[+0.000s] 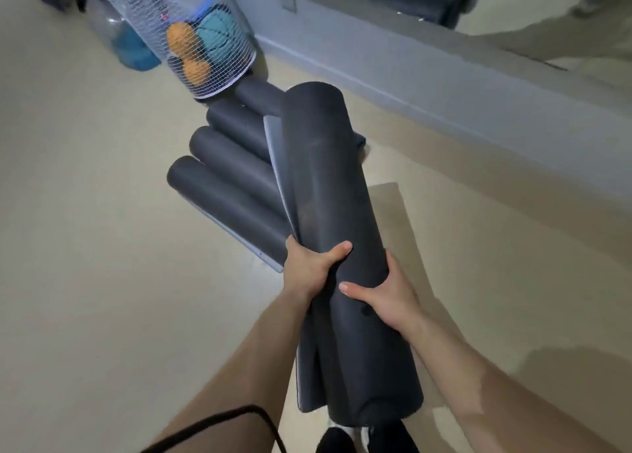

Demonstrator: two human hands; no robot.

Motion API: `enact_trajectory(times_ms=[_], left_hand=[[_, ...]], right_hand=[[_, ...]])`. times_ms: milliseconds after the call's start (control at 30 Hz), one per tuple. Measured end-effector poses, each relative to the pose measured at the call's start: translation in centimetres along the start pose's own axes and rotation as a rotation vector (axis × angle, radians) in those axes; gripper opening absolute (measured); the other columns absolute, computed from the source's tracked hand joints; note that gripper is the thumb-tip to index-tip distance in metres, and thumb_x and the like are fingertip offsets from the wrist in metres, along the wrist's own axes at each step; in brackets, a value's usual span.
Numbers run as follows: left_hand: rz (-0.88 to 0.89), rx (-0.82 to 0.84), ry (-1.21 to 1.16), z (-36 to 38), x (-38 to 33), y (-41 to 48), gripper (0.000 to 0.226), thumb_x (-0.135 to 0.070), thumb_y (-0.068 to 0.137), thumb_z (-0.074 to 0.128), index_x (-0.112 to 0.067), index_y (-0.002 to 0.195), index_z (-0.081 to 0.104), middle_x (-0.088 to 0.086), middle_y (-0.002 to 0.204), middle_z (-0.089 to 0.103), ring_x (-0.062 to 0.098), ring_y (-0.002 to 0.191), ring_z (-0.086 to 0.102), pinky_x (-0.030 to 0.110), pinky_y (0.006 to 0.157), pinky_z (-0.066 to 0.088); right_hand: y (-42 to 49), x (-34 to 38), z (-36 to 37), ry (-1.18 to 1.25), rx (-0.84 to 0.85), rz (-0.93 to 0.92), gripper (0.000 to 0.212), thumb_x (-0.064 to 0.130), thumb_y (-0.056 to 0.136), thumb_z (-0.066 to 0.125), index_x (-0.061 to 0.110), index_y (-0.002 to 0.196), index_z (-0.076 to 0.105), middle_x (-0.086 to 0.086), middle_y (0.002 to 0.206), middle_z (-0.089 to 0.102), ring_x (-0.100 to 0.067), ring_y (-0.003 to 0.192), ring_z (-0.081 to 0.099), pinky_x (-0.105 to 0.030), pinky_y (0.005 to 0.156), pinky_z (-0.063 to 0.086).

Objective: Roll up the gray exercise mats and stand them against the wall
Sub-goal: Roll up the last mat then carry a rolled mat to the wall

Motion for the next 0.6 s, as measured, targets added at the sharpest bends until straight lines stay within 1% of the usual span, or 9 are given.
enact_trajectory(times_ms=[33,133,233,267,367,433,500,600], left_hand=[[0.022,0.038,0.015,2.5,-1.2,-0.1,0.117,-0.067,0.046,0.094,-0.017,0.139,0.043,-0.005,0.127,0.066,0.019,0.115,0.065,0.042,0.103,0.053],[0.091,0.151,0.082,10.4,-4.3,-1.4,0.116,-0.067,0.043,0.094,-0.016,0.137,0.047,-0.004,0.127,0.067,0.018,0.114,0.066,0.041,0.101,0.055],[0.132,0.279,0.189,19.1,-6.2,-3.8,0.115,-0.07,0.043,0.093,-0.014,0.134,0.05,-0.002,0.126,0.068,0.02,0.113,0.067,0.042,0.1,0.056],[0.146,0.327,0.208,22.1,-6.6,-5.0,0.112,-0.067,0.046,0.094,-0.014,0.133,0.05,-0.002,0.125,0.068,0.02,0.113,0.067,0.042,0.1,0.056],[0.163,0.467,0.277,31.3,-7.3,-8.8,0.104,-0.058,0.055,0.096,-0.013,0.135,0.048,-0.001,0.126,0.066,0.02,0.113,0.065,0.043,0.101,0.055],[0.177,0.543,0.334,37.7,-7.1,-11.7,0.105,-0.059,0.056,0.095,-0.013,0.136,0.047,-0.001,0.128,0.065,0.021,0.114,0.064,0.044,0.101,0.055],[0.201,0.603,0.387,44.0,-6.5,-15.0,0.108,-0.062,0.054,0.094,-0.013,0.137,0.046,-0.001,0.129,0.064,0.022,0.115,0.064,0.045,0.102,0.054],[0.208,0.685,0.46,53.3,-5.0,-20.2,0.112,-0.064,0.052,0.093,-0.014,0.139,0.044,-0.001,0.13,0.063,0.022,0.116,0.063,0.046,0.102,0.054]], right_hand=[[-0.3,-0.1,-2.4,0.02,-0.048,0.003,0.103,0.059,0.046,0.097,0.045,0.136,0.051,0.025,0.121,0.069,-0.002,0.109,0.068,-0.038,0.09,0.06],[-1.9,-1.1,-9.8,0.094,-0.195,0.022,0.094,0.054,0.048,0.097,0.044,0.131,0.054,0.025,0.116,0.071,0.0,0.104,0.069,-0.039,0.09,0.061],[-4.4,-3.3,-17.3,0.194,-0.328,0.035,0.085,0.043,0.054,0.099,0.04,0.128,0.056,0.024,0.114,0.071,0.004,0.101,0.069,-0.034,0.093,0.059],[-5.4,-4.1,-19.8,0.224,-0.365,0.04,0.084,0.041,0.056,0.099,0.039,0.128,0.057,0.024,0.114,0.071,0.005,0.101,0.068,-0.033,0.094,0.058],[-8.3,-7.8,-27.5,0.28,-0.49,0.08,0.085,0.045,0.052,0.099,0.041,0.125,0.056,0.023,0.115,0.071,0.003,0.103,0.068,-0.032,0.096,0.056],[-10.4,-10.7,-32.7,0.314,-0.575,0.111,0.087,0.049,0.049,0.098,0.042,0.124,0.055,0.023,0.115,0.069,0.0,0.105,0.067,-0.032,0.097,0.055],[-12.7,-13.8,-37.7,0.35,-0.631,0.14,0.086,0.047,0.052,0.099,0.043,0.124,0.052,0.024,0.114,0.067,-0.002,0.104,0.066,-0.031,0.094,0.054],[-16.6,-18.9,-44.9,0.412,-0.702,0.182,0.081,0.047,0.055,0.099,0.042,0.123,0.054,0.024,0.11,0.069,-0.001,0.101,0.068,-0.029,0.09,0.056]])
Point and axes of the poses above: each hand's wrist, its own y-axis towards the middle knuckle, its own z-axis out of the palm, x = y × z, the point moved 1 cm from there along y, towards the middle knuckle
